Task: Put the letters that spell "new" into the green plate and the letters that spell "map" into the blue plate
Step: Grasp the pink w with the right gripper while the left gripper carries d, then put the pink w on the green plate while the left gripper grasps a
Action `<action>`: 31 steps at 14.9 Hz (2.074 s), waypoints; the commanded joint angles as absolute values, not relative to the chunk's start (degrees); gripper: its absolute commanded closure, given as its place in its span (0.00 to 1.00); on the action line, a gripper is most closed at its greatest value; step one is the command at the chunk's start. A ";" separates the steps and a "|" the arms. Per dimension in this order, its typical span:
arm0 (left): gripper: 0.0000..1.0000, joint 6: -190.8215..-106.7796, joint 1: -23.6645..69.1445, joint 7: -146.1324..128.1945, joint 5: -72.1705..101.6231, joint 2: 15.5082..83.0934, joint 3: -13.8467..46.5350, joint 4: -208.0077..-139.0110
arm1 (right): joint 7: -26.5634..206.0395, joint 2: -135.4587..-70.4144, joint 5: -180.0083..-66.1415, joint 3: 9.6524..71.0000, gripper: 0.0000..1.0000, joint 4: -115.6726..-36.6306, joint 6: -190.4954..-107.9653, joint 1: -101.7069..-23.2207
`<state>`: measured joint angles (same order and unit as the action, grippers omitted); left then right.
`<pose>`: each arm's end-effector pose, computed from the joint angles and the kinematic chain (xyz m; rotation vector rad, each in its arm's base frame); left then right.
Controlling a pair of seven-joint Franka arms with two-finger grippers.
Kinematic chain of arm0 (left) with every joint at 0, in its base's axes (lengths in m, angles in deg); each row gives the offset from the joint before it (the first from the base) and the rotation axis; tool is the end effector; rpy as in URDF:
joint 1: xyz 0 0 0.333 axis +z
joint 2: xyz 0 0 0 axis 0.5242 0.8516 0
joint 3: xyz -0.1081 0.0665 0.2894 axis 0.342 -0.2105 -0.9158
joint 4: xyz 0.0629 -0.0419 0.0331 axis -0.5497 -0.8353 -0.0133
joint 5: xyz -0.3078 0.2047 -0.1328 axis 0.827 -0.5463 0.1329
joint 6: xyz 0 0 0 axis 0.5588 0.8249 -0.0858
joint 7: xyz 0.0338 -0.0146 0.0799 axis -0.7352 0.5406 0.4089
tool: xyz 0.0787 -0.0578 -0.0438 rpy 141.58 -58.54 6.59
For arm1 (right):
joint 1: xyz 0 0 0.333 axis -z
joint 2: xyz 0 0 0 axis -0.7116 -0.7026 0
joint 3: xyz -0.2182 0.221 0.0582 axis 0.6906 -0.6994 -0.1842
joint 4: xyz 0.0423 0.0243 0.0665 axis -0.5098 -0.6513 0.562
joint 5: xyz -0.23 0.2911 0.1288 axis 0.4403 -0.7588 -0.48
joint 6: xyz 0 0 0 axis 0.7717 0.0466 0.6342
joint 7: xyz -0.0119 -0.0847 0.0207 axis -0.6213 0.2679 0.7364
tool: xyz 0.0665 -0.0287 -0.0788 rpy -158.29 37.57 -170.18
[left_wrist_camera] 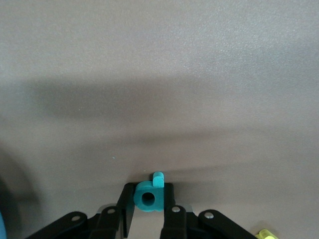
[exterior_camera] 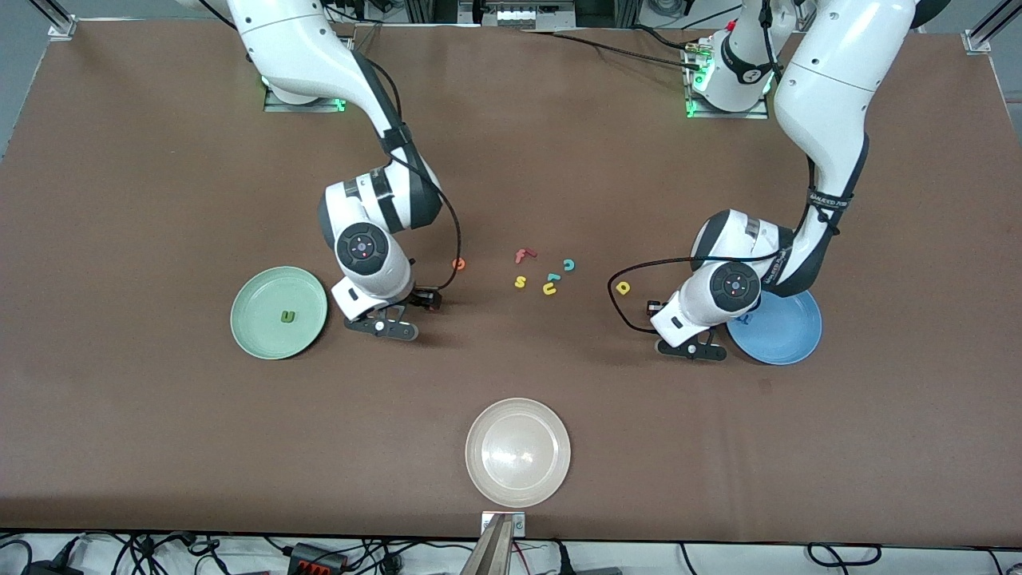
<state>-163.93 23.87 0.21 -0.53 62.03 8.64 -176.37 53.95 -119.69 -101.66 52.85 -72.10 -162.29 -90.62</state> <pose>0.6104 -0.1923 0.1714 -3.1282 0.1475 0.2258 0.5864 0.3372 0.2092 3.0947 -0.2718 -0.0984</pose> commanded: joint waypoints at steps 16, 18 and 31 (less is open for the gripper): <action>0.84 -154.23 41.10 -21.49 -2.26 56.38 8.21 -180.04 | 50.61 -123.24 -104.77 52.89 0.46 -70.91 -167.20 -92.65; 0.33 -154.33 41.28 -20.70 -2.26 56.37 8.30 -180.85 | 50.69 -123.24 -104.77 52.89 0.46 -70.91 -167.12 -92.74; 0.00 -154.86 36.81 -10.72 -1.91 54.27 20.87 -179.26 | 52.79 -117.80 -103.81 56.82 0.91 -71.08 -158.52 -92.03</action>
